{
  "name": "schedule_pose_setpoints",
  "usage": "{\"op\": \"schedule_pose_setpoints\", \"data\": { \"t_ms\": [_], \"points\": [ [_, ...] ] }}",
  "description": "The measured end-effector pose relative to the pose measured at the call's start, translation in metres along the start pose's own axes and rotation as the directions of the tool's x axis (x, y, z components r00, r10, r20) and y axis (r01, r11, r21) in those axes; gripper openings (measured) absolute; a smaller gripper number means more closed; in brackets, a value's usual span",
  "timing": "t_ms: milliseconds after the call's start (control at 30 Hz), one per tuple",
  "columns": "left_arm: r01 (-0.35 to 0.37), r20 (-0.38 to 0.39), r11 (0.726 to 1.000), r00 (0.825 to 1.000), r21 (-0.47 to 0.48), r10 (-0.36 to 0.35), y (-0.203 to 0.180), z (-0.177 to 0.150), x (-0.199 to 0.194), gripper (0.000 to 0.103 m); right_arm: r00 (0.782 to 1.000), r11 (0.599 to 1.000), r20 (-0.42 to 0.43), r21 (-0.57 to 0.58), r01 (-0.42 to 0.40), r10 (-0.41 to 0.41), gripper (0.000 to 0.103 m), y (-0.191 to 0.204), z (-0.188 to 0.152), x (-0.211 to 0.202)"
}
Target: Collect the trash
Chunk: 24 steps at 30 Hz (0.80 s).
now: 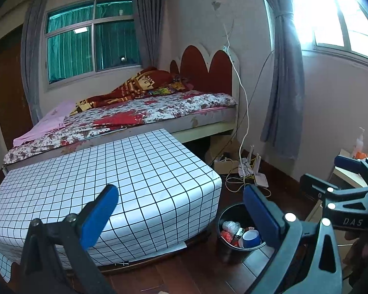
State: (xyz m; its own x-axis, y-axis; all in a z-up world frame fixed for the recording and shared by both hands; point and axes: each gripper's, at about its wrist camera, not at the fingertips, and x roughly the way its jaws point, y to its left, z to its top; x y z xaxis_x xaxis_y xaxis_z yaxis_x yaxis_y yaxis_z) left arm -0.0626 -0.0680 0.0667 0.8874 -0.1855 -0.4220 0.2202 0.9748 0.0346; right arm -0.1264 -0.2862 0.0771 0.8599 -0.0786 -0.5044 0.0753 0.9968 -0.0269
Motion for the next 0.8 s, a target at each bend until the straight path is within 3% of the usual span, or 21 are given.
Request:
{"op": "schedule_pose_setpoints", "data": {
  "t_ms": [800],
  "points": [
    [0.011,0.001,1.000,1.000,0.010,-0.011,0.0006,0.0013,-0.0016,0.102,1.000,1.000,0.011,0.002,0.009,-0.009,0.103,-0.0009,0.0020,-0.0034]
  ]
}}
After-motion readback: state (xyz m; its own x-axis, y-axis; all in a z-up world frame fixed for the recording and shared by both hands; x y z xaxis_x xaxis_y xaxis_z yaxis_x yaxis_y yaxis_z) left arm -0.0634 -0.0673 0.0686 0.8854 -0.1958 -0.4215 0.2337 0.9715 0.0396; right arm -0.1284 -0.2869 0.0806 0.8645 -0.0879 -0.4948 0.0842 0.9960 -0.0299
